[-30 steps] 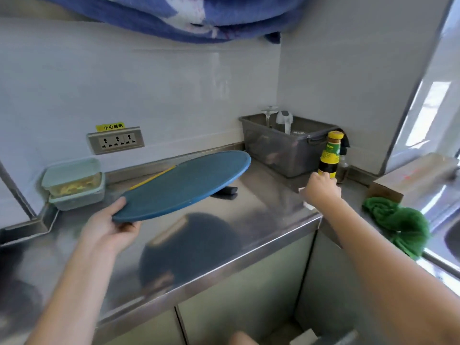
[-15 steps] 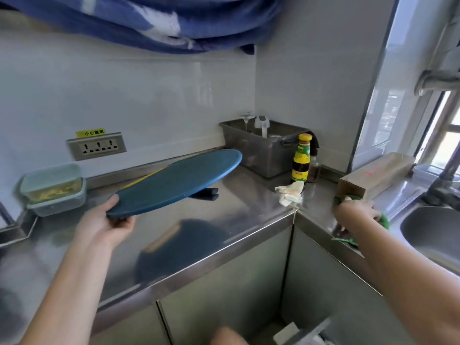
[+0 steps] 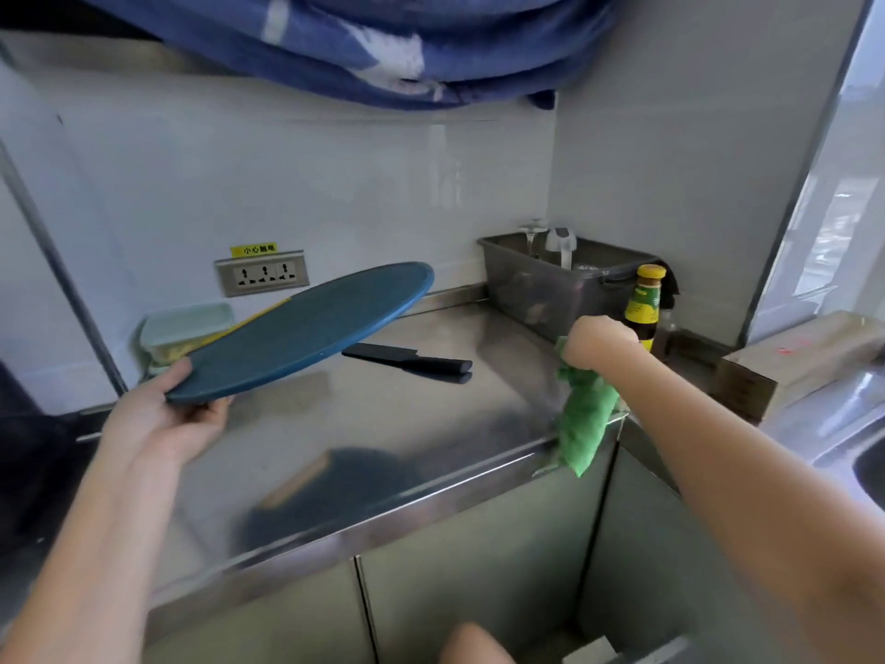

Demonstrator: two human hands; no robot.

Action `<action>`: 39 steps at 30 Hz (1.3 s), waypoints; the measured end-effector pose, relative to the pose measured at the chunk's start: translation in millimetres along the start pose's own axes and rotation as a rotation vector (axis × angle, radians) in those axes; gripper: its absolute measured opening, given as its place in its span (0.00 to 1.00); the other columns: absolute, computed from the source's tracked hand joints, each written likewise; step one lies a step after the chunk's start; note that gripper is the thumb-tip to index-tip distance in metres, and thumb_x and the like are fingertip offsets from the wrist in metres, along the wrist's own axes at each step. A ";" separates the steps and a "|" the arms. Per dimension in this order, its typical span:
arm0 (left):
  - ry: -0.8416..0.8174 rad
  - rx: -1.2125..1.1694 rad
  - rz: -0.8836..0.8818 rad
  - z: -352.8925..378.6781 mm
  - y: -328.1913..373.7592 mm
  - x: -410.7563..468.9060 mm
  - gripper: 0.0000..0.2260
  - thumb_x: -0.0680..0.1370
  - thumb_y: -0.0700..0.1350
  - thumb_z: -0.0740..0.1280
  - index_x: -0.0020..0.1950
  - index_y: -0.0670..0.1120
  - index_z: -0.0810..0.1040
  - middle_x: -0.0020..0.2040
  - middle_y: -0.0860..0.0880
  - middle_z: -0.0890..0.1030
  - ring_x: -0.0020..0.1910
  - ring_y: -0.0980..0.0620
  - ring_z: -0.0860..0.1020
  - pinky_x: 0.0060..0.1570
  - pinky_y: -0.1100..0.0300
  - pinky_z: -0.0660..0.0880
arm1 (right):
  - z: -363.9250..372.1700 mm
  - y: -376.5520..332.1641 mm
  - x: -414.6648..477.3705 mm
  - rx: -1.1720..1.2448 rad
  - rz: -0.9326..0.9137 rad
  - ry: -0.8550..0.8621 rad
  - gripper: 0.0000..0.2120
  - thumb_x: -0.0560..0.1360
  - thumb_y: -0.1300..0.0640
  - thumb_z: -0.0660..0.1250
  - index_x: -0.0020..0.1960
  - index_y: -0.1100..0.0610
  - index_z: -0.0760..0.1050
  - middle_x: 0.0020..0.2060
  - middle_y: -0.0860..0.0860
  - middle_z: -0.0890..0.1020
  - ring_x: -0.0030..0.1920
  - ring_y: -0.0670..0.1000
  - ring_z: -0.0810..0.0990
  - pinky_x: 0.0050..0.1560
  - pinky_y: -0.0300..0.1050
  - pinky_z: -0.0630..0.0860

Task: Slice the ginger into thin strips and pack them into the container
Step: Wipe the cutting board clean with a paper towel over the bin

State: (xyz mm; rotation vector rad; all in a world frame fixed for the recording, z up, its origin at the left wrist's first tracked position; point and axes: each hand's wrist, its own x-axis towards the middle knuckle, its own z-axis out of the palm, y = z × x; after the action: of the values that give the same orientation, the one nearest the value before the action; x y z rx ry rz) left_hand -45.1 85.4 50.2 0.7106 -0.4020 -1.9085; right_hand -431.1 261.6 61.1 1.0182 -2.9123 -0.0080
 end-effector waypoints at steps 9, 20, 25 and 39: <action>0.041 -0.060 0.024 -28.6 13.1 20.0 0.19 0.78 0.40 0.64 0.69 0.51 0.72 0.59 0.49 0.80 0.55 0.46 0.80 0.33 0.60 0.80 | 127.4 -1.0 -6.3 0.324 -0.188 0.067 0.23 0.83 0.53 0.51 0.77 0.57 0.57 0.76 0.55 0.61 0.74 0.56 0.60 0.73 0.48 0.56; 0.007 -0.126 0.102 -51.3 61.8 -16.1 0.39 0.57 0.28 0.75 0.67 0.44 0.72 0.59 0.47 0.79 0.49 0.45 0.80 0.32 0.63 0.78 | 124.6 -186.8 -55.6 0.349 -0.570 0.006 0.25 0.83 0.55 0.49 0.78 0.62 0.51 0.77 0.58 0.53 0.76 0.56 0.53 0.74 0.47 0.51; 0.028 -0.138 0.135 -54.4 76.3 -26.3 0.26 0.57 0.29 0.75 0.54 0.40 0.77 0.57 0.46 0.81 0.55 0.45 0.80 0.33 0.62 0.80 | 123.4 -289.2 -87.7 0.366 -0.787 -0.061 0.26 0.83 0.55 0.48 0.78 0.62 0.48 0.77 0.58 0.51 0.77 0.55 0.51 0.75 0.48 0.48; 0.075 -0.179 0.188 -56.6 101.3 -50.0 0.15 0.79 0.40 0.64 0.66 0.41 0.73 0.59 0.46 0.79 0.48 0.45 0.80 0.30 0.61 0.79 | 117.8 -331.5 -202.1 0.562 -1.392 -0.261 0.20 0.80 0.58 0.61 0.71 0.49 0.69 0.66 0.53 0.76 0.62 0.57 0.76 0.66 0.48 0.69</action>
State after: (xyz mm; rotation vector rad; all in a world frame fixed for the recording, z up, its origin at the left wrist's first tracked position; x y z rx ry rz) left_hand 78.0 89.1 78.6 0.6025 -0.2379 -1.7106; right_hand -73.5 126.4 -74.8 2.9861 -1.7010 0.6457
